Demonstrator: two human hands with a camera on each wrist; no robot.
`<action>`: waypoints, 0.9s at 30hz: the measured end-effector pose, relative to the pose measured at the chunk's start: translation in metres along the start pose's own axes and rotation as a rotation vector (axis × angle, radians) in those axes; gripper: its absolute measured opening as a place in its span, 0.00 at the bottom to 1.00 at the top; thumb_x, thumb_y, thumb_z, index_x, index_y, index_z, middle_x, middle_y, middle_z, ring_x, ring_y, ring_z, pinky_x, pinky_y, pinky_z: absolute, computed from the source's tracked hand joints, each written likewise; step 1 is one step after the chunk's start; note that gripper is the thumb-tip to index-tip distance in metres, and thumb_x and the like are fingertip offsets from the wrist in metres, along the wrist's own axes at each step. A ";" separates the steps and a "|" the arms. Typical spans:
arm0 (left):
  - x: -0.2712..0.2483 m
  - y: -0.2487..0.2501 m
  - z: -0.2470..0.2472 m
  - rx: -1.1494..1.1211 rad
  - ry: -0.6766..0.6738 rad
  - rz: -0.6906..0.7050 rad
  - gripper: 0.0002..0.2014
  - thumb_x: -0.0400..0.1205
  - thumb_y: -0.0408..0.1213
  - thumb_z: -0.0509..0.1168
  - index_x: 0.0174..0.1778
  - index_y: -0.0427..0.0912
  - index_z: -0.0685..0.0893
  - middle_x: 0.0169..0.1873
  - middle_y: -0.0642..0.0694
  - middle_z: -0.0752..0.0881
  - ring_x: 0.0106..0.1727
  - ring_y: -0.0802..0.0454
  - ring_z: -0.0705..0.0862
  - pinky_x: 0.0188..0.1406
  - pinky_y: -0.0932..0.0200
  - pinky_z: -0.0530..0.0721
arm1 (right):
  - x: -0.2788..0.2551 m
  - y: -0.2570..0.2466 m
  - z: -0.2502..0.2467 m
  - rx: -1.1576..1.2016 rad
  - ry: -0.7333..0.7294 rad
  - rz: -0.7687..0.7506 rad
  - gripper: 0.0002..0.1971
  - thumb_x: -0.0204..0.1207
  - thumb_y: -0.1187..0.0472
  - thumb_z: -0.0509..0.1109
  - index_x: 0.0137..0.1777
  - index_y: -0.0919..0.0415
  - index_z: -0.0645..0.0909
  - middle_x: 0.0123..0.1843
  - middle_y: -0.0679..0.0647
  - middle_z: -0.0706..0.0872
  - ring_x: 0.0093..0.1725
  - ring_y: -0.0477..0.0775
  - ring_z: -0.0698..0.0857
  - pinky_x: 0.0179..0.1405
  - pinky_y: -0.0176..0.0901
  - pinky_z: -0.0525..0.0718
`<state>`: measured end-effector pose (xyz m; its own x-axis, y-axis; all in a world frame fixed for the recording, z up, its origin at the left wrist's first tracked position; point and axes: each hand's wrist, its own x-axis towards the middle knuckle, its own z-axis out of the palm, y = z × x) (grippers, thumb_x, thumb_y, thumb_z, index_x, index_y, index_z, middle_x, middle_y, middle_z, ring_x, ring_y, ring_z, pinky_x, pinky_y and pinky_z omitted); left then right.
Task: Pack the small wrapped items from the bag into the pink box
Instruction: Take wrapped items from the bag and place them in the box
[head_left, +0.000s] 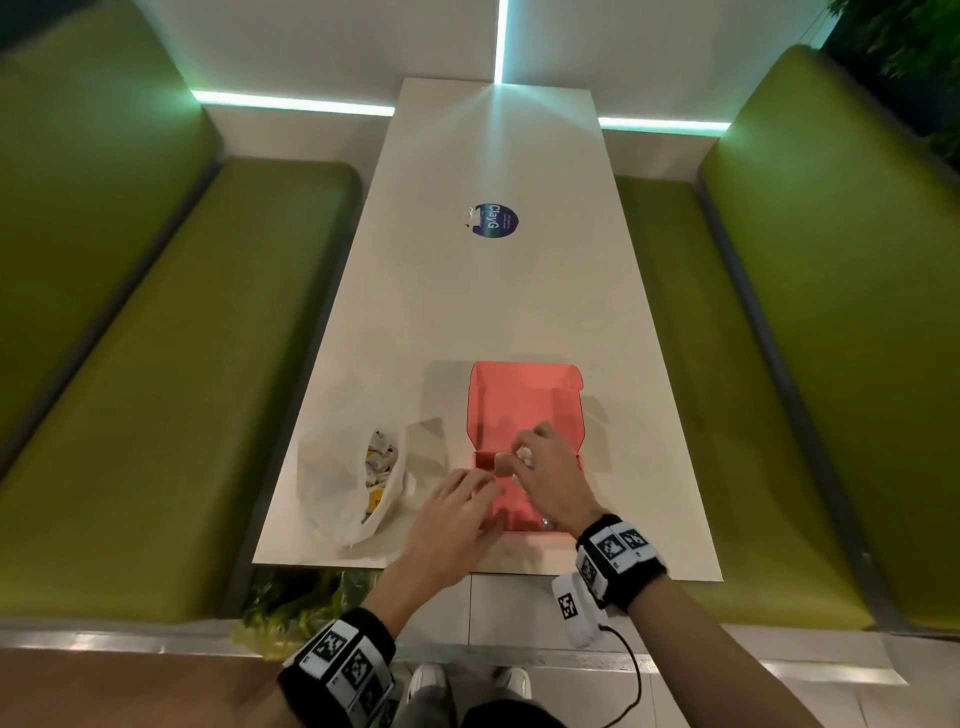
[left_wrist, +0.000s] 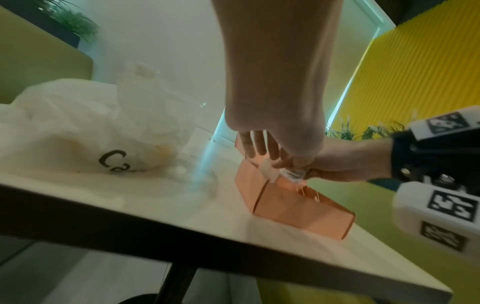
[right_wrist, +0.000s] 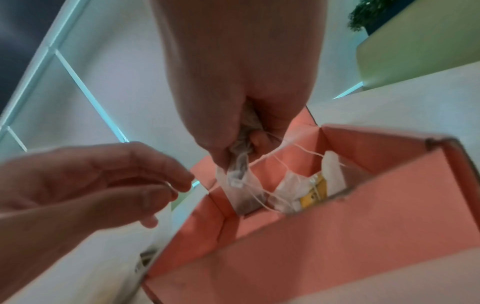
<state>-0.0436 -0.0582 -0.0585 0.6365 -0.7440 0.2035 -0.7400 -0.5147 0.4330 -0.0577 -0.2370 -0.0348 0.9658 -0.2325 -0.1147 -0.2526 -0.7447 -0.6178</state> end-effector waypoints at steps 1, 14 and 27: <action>0.006 0.002 -0.006 -0.051 0.031 -0.044 0.17 0.82 0.48 0.60 0.64 0.47 0.81 0.62 0.50 0.82 0.61 0.50 0.79 0.59 0.54 0.83 | -0.002 -0.001 -0.004 0.042 -0.006 0.013 0.06 0.81 0.54 0.71 0.48 0.56 0.83 0.49 0.48 0.76 0.44 0.45 0.79 0.47 0.37 0.80; 0.065 0.017 -0.055 -0.797 0.238 -0.311 0.07 0.84 0.29 0.67 0.45 0.44 0.86 0.35 0.59 0.85 0.39 0.61 0.82 0.40 0.64 0.80 | -0.018 -0.041 -0.065 0.485 0.125 -0.076 0.03 0.78 0.60 0.76 0.46 0.59 0.86 0.39 0.52 0.89 0.36 0.43 0.85 0.33 0.30 0.82; 0.059 0.011 -0.062 -0.904 0.241 -0.356 0.04 0.85 0.28 0.66 0.46 0.37 0.85 0.36 0.49 0.85 0.35 0.58 0.82 0.31 0.62 0.80 | -0.032 -0.045 -0.052 0.592 0.098 -0.023 0.02 0.78 0.57 0.75 0.49 0.52 0.87 0.42 0.55 0.90 0.41 0.53 0.88 0.38 0.46 0.87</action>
<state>-0.0012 -0.0812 0.0131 0.8900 -0.4518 0.0610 -0.1178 -0.0987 0.9881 -0.0805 -0.2287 0.0367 0.9536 -0.2984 -0.0412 -0.1292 -0.2817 -0.9508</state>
